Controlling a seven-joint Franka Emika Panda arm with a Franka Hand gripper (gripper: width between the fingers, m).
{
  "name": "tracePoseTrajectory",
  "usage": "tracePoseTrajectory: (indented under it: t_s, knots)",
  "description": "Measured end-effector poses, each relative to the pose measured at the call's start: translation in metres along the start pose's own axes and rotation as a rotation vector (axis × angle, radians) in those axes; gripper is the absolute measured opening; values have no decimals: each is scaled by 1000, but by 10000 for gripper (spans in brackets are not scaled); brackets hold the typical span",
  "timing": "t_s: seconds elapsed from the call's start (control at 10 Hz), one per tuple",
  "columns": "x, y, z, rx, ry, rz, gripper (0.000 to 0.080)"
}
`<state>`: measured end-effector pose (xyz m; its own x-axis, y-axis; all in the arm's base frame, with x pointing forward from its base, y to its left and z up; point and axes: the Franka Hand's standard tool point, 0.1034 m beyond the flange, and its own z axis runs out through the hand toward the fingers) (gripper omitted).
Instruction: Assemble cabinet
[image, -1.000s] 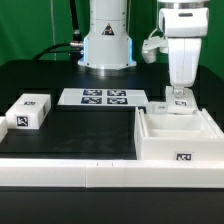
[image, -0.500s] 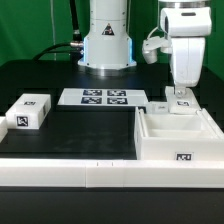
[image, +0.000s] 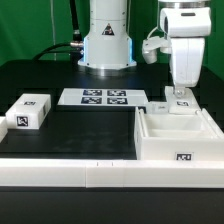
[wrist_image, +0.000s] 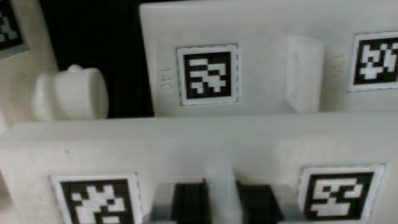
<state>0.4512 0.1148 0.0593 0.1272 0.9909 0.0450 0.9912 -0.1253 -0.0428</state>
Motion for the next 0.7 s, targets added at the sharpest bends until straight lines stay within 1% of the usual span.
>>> tracePoseTrajectory:
  t_s: [0.2, 0.3, 0.4, 0.5, 0.7]
  knots:
    - [-1, 0, -1, 13, -7, 1, 70]
    - [-1, 0, 0, 14, -7, 3, 70]
    - [1, 0, 0, 12, -6, 16, 70]
    - [4, -1, -1, -4, 2, 18, 70]
    - [2, -2, 0, -1, 1, 22, 70]
